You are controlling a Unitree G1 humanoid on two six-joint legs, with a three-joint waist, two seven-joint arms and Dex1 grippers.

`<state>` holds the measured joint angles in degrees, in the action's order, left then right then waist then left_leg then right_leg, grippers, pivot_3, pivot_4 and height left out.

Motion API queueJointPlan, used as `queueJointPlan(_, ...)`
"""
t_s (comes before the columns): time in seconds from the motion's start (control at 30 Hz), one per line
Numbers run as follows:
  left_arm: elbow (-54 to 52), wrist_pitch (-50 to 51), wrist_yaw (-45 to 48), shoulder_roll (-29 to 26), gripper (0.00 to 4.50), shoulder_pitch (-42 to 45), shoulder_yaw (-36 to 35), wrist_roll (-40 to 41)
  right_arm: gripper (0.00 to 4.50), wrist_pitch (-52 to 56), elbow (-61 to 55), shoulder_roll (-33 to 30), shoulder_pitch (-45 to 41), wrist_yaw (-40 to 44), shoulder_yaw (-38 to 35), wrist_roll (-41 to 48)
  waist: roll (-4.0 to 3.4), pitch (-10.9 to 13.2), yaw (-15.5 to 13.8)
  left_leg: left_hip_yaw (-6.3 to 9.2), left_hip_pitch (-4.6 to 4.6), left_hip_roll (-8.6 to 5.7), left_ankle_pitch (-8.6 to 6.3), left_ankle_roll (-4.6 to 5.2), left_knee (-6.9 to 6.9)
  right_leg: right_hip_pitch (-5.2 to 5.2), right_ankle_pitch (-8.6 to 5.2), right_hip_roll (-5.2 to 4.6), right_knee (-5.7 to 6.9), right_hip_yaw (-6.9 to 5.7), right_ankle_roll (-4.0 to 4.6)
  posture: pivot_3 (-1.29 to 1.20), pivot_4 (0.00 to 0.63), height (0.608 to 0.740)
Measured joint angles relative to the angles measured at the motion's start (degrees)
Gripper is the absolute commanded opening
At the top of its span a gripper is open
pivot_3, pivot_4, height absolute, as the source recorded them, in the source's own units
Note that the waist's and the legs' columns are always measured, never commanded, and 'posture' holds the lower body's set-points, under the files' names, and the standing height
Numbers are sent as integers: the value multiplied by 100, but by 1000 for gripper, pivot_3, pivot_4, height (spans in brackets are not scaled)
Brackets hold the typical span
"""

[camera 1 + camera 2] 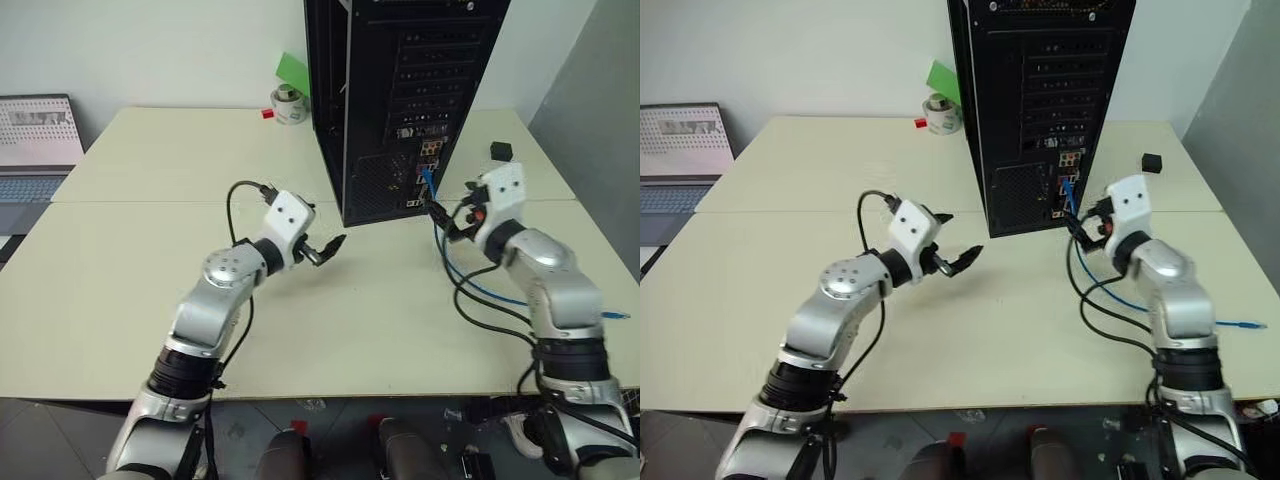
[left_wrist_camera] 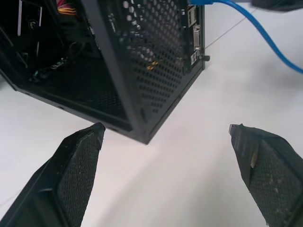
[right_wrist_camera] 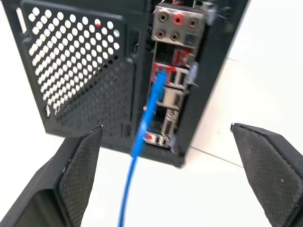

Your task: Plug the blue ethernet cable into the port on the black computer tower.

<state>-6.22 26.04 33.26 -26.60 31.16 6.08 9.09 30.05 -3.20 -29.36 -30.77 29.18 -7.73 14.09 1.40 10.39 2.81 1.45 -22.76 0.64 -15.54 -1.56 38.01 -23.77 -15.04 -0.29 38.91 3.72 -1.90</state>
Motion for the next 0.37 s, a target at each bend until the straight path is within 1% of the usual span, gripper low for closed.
queueJointPlan(0.17,412,-185,538,-396,4500,210,-196,113,4455,-98,3,-618,84,1142,-282,649,1,2,7,1,1,2,0,0,0,3,0,2,-2,-2,0,0,150,740)
queueJointPlan(0.23,484,-179,674,-481,4500,260,-228,186,4455,-94,4,-832,92,1456,-307,813,0,4,-2,3,-2,1,0,0,1,2,0,0,-3,-4,0,0,150,740)
queueJointPlan(0.37,518,-178,887,-507,4500,319,-470,426,4455,-94,76,-1002,77,1710,-460,1011,0,4,-4,3,-2,2,0,0,2,3,0,0,-3,-4,0,0,150,740)
